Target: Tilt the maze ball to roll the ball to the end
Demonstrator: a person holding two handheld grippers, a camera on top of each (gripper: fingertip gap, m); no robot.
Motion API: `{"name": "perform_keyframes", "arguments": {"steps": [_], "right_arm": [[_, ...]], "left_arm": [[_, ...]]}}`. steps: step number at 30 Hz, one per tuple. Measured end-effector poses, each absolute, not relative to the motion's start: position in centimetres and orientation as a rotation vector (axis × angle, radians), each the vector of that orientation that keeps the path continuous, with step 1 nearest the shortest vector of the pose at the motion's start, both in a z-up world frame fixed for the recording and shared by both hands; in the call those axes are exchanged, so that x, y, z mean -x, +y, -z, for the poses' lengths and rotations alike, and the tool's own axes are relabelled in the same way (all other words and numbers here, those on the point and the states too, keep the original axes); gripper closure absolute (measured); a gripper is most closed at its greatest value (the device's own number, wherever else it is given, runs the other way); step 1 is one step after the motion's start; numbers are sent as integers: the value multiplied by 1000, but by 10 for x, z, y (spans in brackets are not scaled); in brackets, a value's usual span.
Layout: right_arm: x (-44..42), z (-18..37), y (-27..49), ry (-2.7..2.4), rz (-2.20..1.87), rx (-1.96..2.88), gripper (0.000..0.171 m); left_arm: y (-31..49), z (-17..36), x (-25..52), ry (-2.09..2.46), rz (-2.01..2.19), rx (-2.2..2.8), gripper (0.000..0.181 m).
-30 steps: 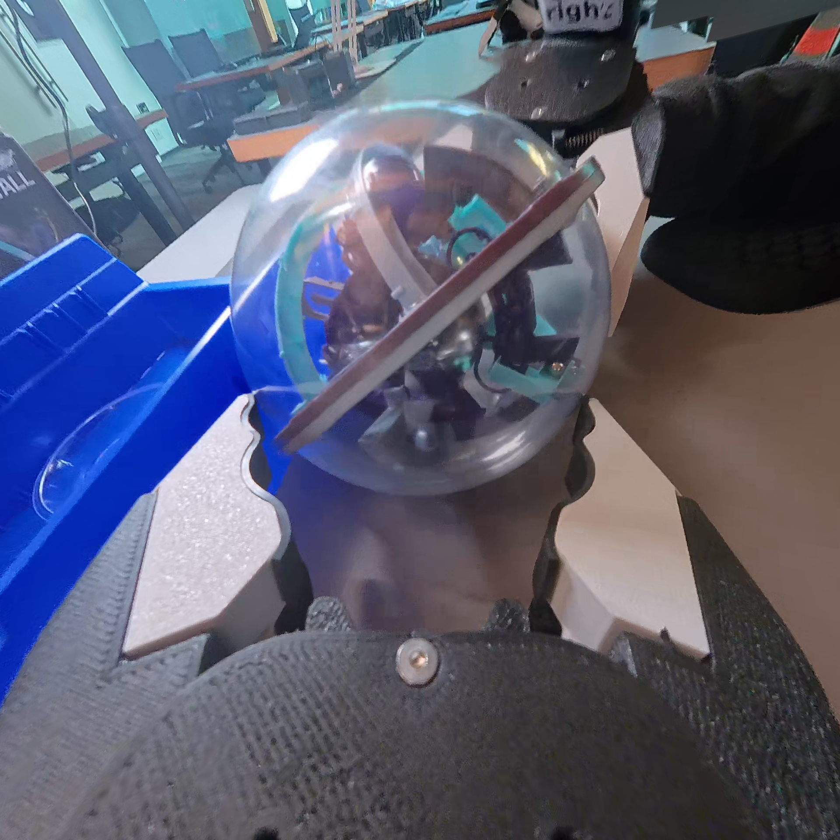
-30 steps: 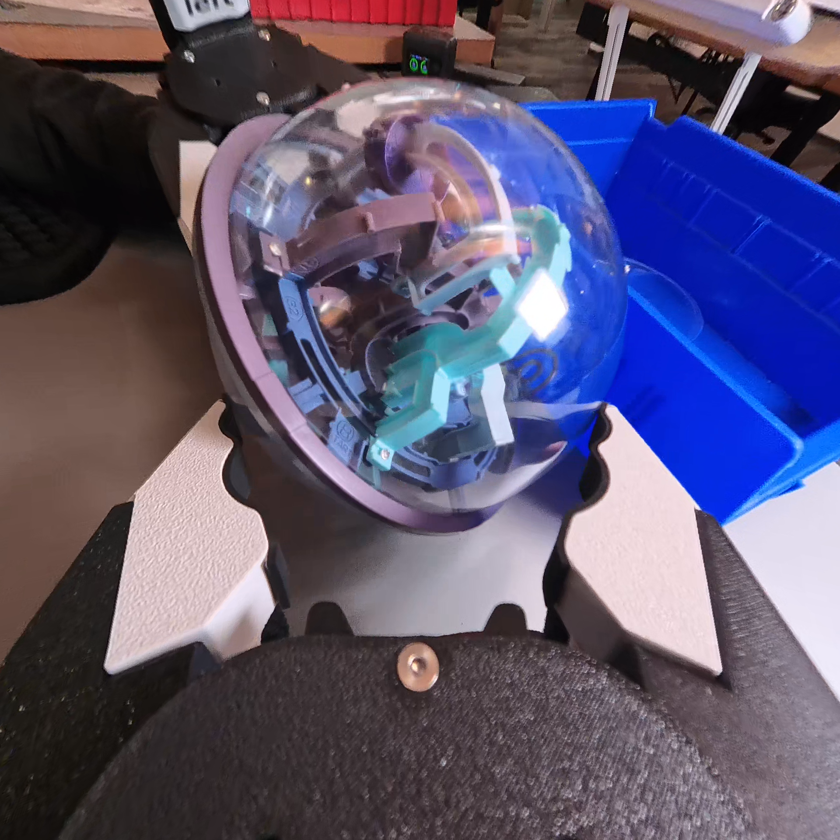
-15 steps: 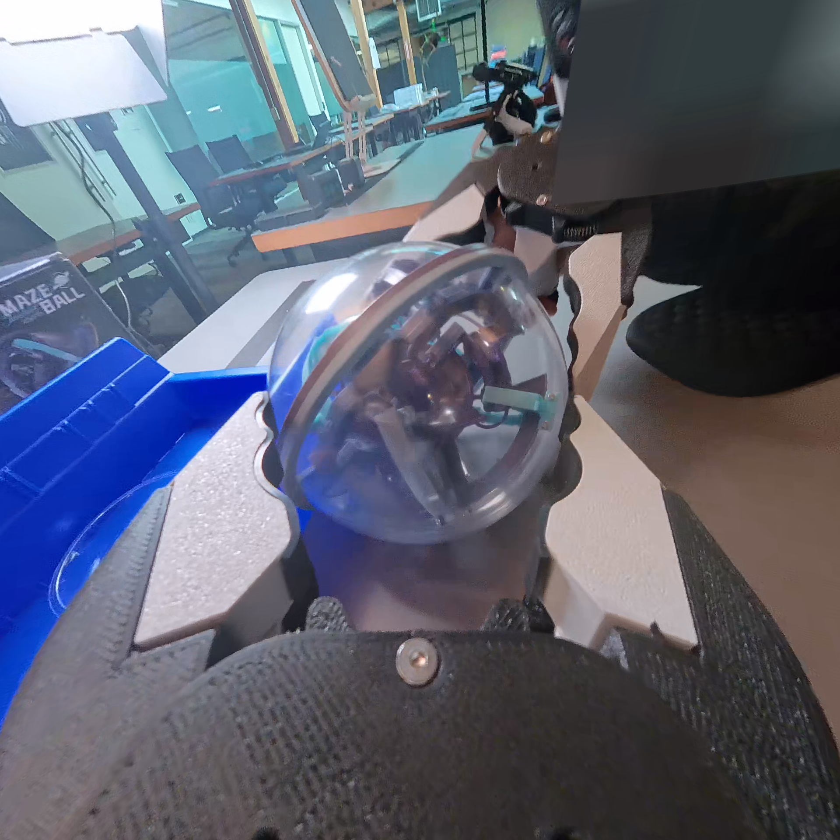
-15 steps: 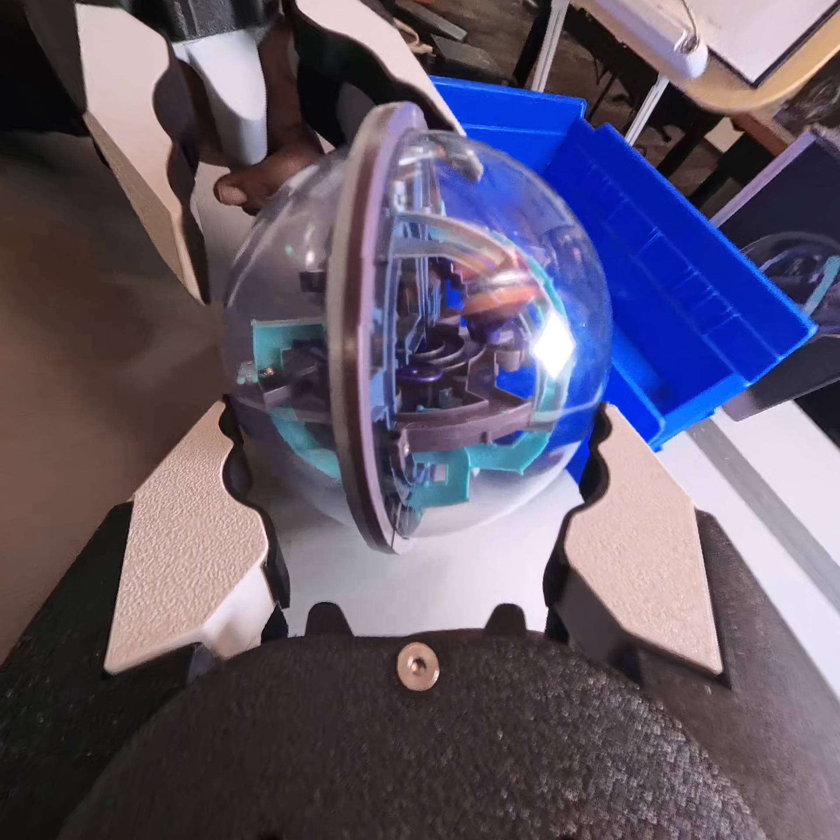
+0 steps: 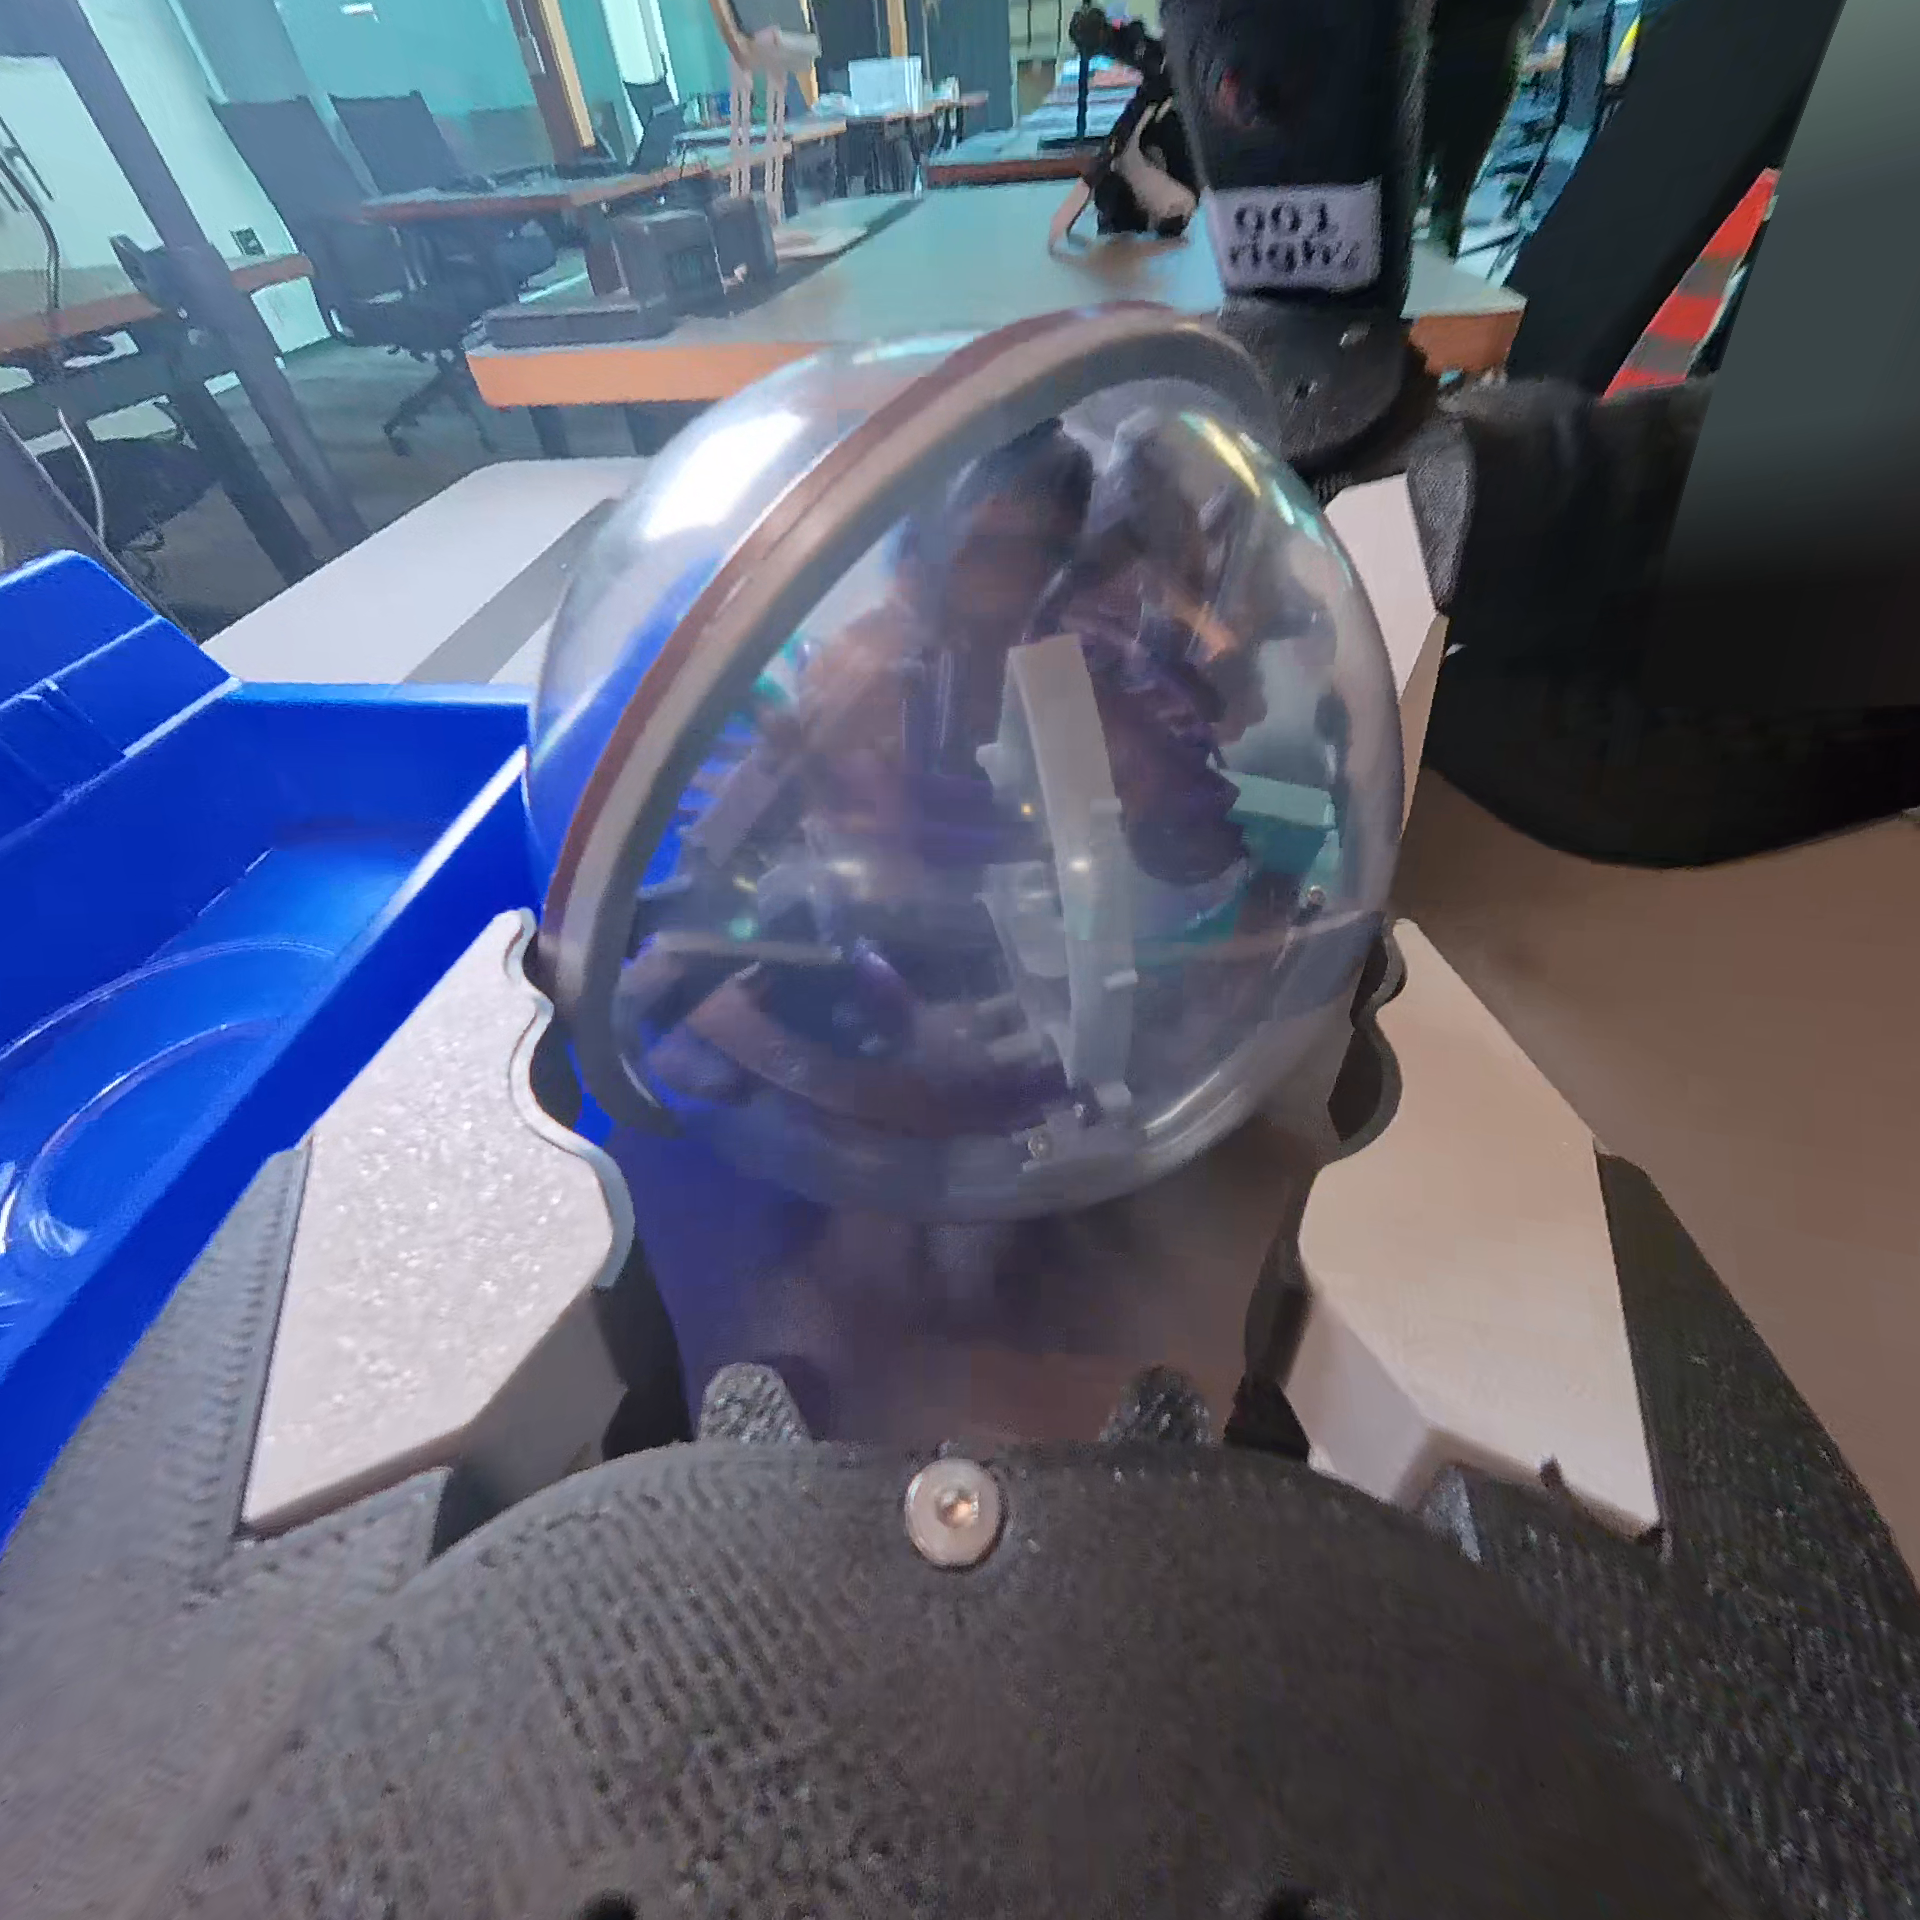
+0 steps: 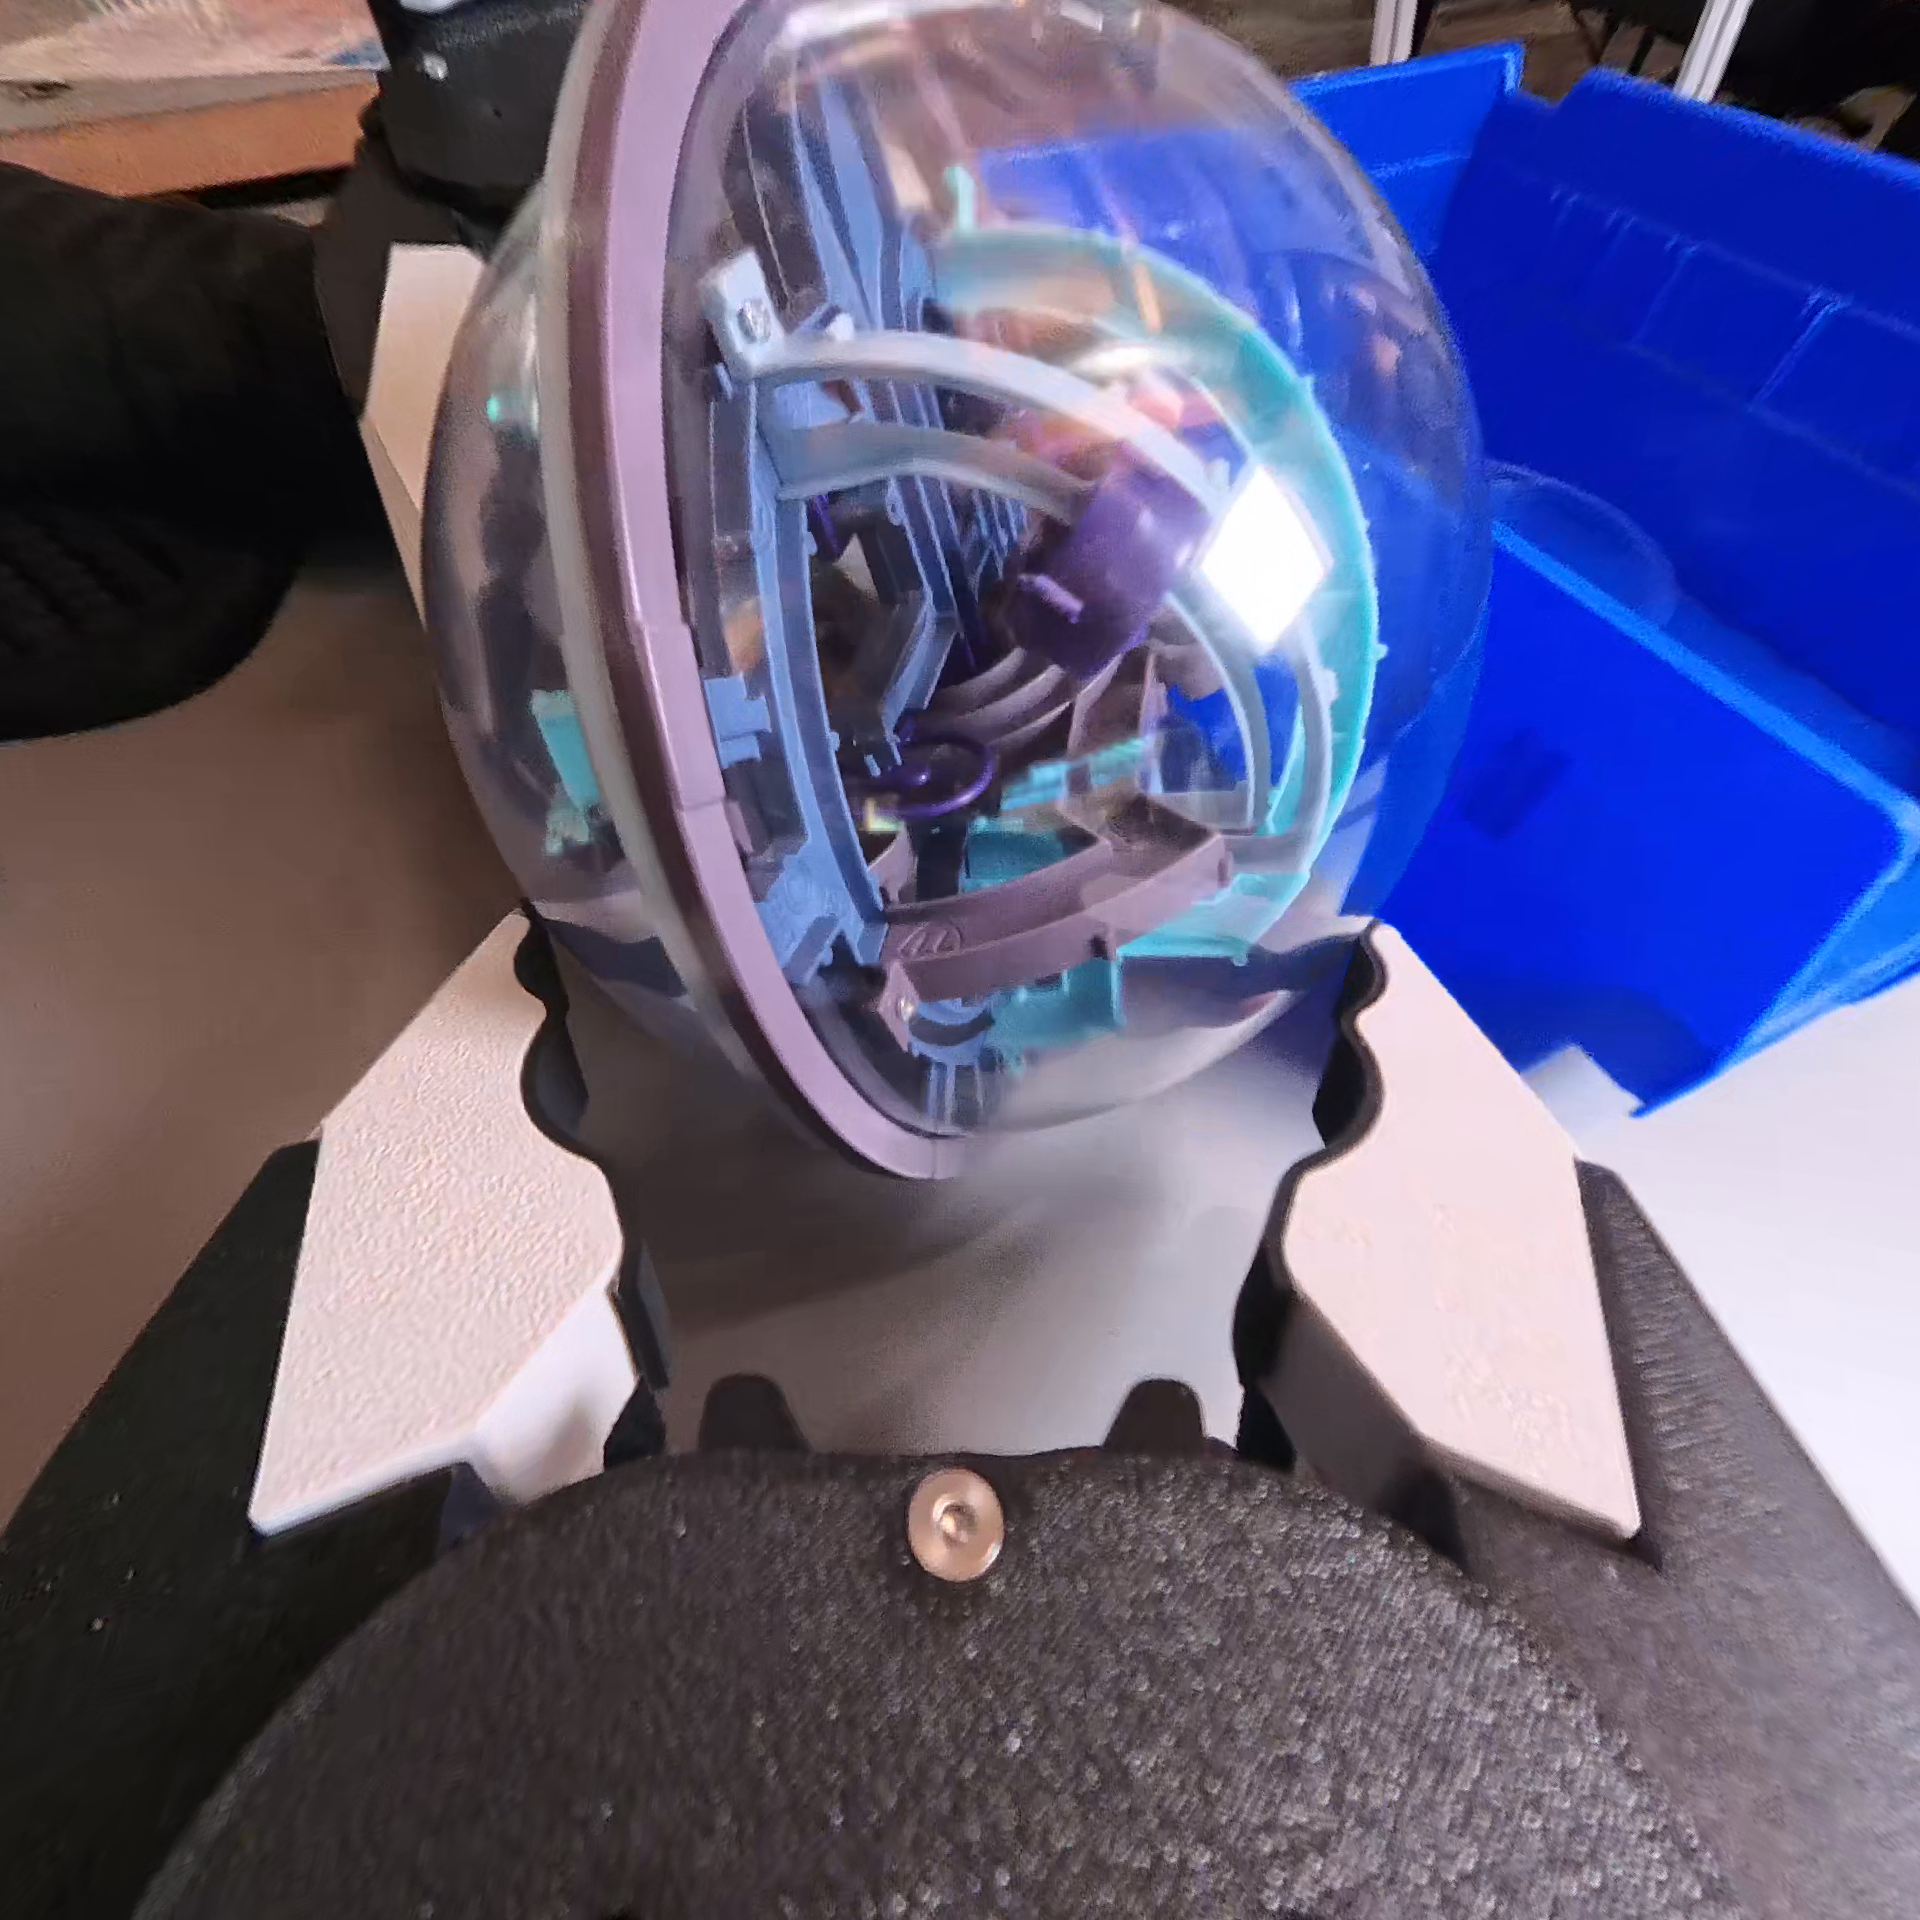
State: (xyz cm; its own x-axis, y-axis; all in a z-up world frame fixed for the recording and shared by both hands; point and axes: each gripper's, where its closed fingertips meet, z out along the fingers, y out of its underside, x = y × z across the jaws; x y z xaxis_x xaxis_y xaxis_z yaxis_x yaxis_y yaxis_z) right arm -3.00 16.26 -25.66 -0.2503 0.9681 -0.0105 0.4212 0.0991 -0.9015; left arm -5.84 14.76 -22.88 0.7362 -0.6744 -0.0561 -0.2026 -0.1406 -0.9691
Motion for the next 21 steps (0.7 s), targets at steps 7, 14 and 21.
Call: {"name": "perform_keyframes", "arguments": {"steps": [7,14,21], "right_arm": [[28,231,174,-1706,-954,1220,23],[37,233,168,-1659,-1037,1231,24],[40,234,161,-1644,-1114,1304,25]], "left_arm": [[149,214,58,643,520,1661,39],[153,203,57,611,525,1647,41],[150,199,60,576,587,1658,41]]}}
